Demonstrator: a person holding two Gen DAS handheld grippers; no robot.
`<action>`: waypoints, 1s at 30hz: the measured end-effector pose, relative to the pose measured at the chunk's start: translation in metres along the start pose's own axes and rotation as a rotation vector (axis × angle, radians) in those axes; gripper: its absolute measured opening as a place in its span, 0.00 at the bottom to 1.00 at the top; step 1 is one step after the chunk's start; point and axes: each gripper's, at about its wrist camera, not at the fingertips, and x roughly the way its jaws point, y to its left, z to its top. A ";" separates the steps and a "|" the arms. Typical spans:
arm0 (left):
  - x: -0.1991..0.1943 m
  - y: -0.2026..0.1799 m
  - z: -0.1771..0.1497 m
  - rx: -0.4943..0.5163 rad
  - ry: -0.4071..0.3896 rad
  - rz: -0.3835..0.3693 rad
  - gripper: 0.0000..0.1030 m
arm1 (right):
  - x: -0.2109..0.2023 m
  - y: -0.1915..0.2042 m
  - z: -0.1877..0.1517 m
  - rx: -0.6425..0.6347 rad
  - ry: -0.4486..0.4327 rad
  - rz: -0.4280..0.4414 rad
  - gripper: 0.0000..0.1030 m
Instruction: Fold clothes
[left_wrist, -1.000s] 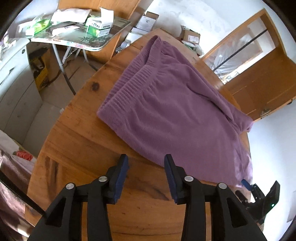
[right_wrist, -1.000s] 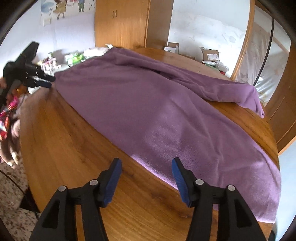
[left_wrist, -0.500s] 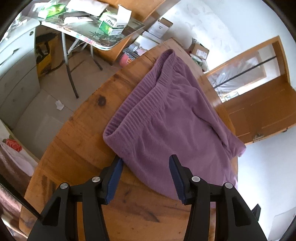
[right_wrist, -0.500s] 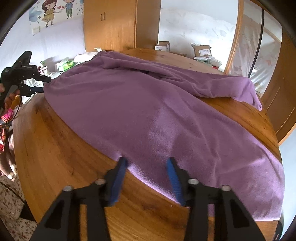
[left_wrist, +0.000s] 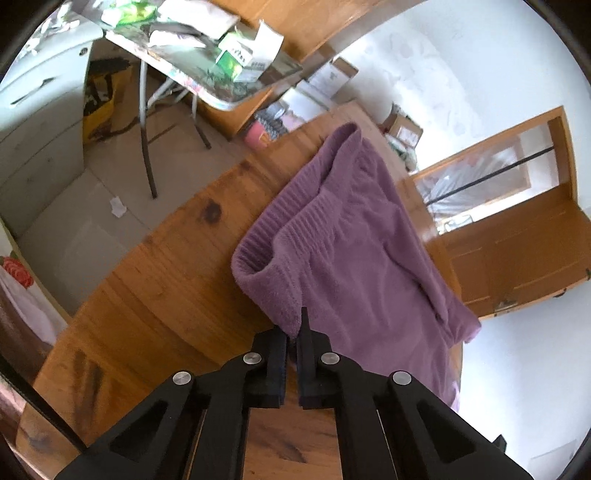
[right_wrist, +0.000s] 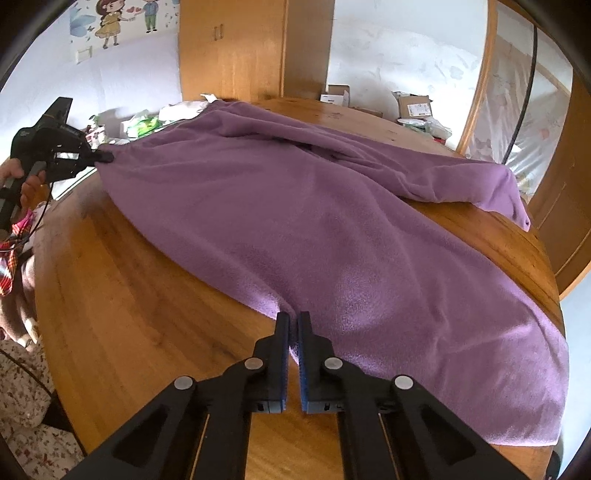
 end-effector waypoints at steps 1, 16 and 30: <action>-0.003 0.000 -0.001 0.003 -0.007 0.000 0.04 | -0.001 0.003 0.000 -0.011 0.003 -0.001 0.04; -0.027 0.028 -0.031 -0.026 0.004 -0.001 0.04 | -0.027 0.023 -0.021 0.019 0.034 0.046 0.04; -0.042 0.036 -0.044 -0.026 -0.015 0.033 0.03 | -0.028 0.028 -0.026 0.008 0.055 0.077 0.04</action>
